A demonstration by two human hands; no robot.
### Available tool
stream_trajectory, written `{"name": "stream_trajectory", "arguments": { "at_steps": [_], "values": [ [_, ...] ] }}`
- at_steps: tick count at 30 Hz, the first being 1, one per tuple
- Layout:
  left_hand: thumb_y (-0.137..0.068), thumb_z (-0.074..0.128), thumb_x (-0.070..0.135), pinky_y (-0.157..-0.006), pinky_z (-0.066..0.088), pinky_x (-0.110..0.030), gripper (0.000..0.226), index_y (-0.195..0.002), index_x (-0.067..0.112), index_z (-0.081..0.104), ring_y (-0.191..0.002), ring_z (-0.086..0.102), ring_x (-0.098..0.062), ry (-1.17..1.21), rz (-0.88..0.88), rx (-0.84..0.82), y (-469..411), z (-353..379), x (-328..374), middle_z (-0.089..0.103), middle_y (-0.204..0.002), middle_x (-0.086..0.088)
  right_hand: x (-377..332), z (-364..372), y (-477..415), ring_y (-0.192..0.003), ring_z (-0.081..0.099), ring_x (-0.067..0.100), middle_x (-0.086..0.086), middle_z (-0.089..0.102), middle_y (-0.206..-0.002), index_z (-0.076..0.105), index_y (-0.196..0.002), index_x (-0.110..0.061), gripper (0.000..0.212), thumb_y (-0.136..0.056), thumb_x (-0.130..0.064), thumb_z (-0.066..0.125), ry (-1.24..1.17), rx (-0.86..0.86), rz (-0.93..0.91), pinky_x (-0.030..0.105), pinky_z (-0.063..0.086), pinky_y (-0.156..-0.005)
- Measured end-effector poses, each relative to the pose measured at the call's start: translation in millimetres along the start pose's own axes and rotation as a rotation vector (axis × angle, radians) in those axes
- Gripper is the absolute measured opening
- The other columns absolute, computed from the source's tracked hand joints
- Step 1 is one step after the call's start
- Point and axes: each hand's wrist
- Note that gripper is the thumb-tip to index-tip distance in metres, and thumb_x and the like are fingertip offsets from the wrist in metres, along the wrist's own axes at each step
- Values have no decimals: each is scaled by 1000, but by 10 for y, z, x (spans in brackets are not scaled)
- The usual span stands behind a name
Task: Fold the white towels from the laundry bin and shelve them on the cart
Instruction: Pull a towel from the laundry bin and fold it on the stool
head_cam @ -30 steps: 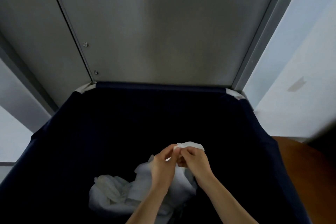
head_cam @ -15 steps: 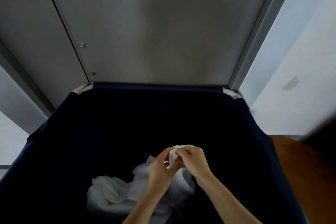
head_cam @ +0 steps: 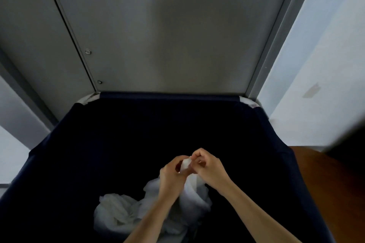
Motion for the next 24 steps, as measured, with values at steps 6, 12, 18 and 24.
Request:
{"name": "stream_trajectory", "arguments": {
  "at_steps": [6,12,18,24],
  "values": [
    [-83,70,12,-70,45,-7,18,-89,28,64,-82,62,3,67,31,-52,-93,-64,-46,65,-85,16,147,-19,-61,-96,50,10,-13,49,-98,51,-93,-29,31,-76,-8,67,107,-86,-135,4,34,-81],
    [-87,58,-3,-68,50,-14,28,-86,25,61,-73,61,6,302,60,-95,-450,-306,437,64,-82,9,58,-325,-274,-131,27,15,-10,41,-138,39,-136,-29,69,-74,-37,68,350,-134,-159,30,19,-105],
    [-83,60,9,-65,46,-17,16,-81,25,61,-66,54,0,448,193,9,-977,-691,1056,60,-74,12,-183,-733,-609,-119,50,21,0,58,-120,46,-130,-27,51,-83,-29,65,408,-140,-58,34,29,-107],
    [-92,52,0,-64,44,-11,27,-80,22,59,-62,53,7,425,253,184,-1404,-1115,1278,58,-80,7,-203,-1148,-840,-97,59,22,2,63,-100,61,-95,-21,21,-85,-38,65,369,-120,-34,29,43,-82]
  ]
}}
Point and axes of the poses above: each hand's wrist, its own y-axis away from the middle knuckle, its own z-axis out of the palm, x = y × z
